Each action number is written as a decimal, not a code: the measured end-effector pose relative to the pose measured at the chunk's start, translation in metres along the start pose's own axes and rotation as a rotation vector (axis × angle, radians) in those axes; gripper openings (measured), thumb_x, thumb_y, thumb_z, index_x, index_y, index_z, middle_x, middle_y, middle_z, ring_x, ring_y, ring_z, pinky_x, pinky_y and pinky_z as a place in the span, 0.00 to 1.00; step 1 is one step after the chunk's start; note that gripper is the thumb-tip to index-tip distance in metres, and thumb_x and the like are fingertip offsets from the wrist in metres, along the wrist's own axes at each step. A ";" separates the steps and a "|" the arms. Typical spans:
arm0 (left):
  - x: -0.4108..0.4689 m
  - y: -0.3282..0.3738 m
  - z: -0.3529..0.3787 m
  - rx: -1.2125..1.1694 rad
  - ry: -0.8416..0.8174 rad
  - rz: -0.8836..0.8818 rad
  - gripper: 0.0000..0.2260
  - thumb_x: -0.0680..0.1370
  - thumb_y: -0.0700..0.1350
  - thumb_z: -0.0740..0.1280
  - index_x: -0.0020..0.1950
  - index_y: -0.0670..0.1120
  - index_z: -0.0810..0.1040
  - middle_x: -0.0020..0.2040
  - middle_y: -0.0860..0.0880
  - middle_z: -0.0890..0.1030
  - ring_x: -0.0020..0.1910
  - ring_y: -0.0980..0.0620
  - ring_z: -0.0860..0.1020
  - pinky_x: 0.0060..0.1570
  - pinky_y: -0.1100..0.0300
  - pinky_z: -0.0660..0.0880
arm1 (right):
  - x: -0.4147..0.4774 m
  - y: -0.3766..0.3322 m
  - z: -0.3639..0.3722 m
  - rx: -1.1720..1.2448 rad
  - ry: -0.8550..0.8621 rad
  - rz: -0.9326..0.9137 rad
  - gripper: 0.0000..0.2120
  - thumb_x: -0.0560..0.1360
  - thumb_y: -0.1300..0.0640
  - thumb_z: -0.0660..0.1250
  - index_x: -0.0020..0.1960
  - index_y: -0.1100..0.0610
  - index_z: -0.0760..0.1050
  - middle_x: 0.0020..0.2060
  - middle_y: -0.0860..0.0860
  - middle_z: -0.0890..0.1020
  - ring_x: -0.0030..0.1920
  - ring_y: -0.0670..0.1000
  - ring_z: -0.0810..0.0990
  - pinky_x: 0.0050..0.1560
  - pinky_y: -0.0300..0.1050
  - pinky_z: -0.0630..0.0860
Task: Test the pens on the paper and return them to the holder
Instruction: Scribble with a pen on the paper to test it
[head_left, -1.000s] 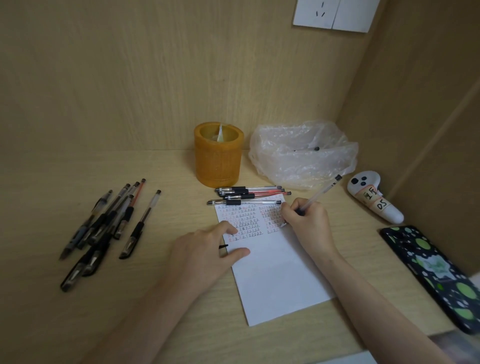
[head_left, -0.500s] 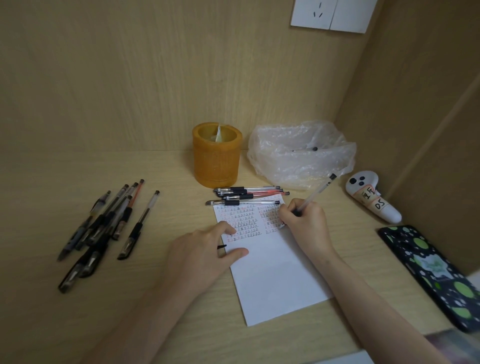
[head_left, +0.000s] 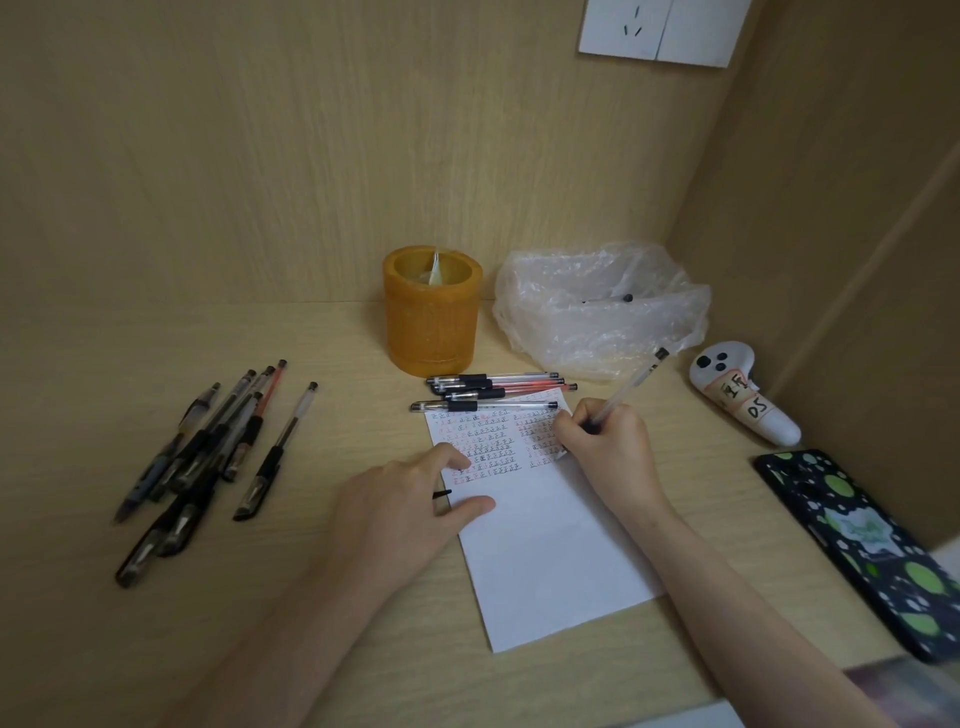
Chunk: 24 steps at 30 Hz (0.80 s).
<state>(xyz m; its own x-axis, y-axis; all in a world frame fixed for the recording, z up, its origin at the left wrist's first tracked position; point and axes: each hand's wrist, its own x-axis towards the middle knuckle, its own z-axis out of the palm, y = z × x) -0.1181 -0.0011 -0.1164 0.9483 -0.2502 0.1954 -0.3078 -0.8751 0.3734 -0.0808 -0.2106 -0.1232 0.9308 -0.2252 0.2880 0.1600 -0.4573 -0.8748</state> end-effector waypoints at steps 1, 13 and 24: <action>0.000 0.000 0.000 -0.001 -0.001 0.000 0.21 0.70 0.69 0.58 0.57 0.61 0.70 0.31 0.54 0.77 0.31 0.59 0.75 0.33 0.64 0.72 | 0.000 0.000 0.000 0.002 0.001 0.002 0.18 0.71 0.66 0.67 0.25 0.60 0.66 0.24 0.53 0.67 0.26 0.44 0.62 0.27 0.35 0.59; -0.002 0.003 -0.004 -0.087 0.036 0.006 0.19 0.70 0.67 0.60 0.58 0.61 0.69 0.29 0.53 0.74 0.30 0.58 0.74 0.32 0.64 0.72 | 0.001 -0.003 -0.004 0.140 0.091 0.035 0.17 0.74 0.65 0.66 0.28 0.65 0.69 0.22 0.48 0.69 0.25 0.41 0.65 0.30 0.34 0.62; 0.002 0.008 0.003 -0.654 -0.008 0.116 0.24 0.80 0.39 0.59 0.71 0.58 0.57 0.47 0.57 0.78 0.50 0.62 0.76 0.54 0.69 0.69 | 0.002 -0.014 -0.016 0.801 -0.195 0.040 0.10 0.76 0.56 0.67 0.38 0.57 0.70 0.26 0.53 0.78 0.25 0.50 0.74 0.25 0.38 0.66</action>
<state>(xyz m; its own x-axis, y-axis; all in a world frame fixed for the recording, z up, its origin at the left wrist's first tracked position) -0.1180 -0.0102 -0.1160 0.9061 -0.3327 0.2613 -0.3888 -0.4117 0.8242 -0.0859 -0.2183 -0.1041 0.9693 -0.0412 0.2424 0.2428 0.3167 -0.9169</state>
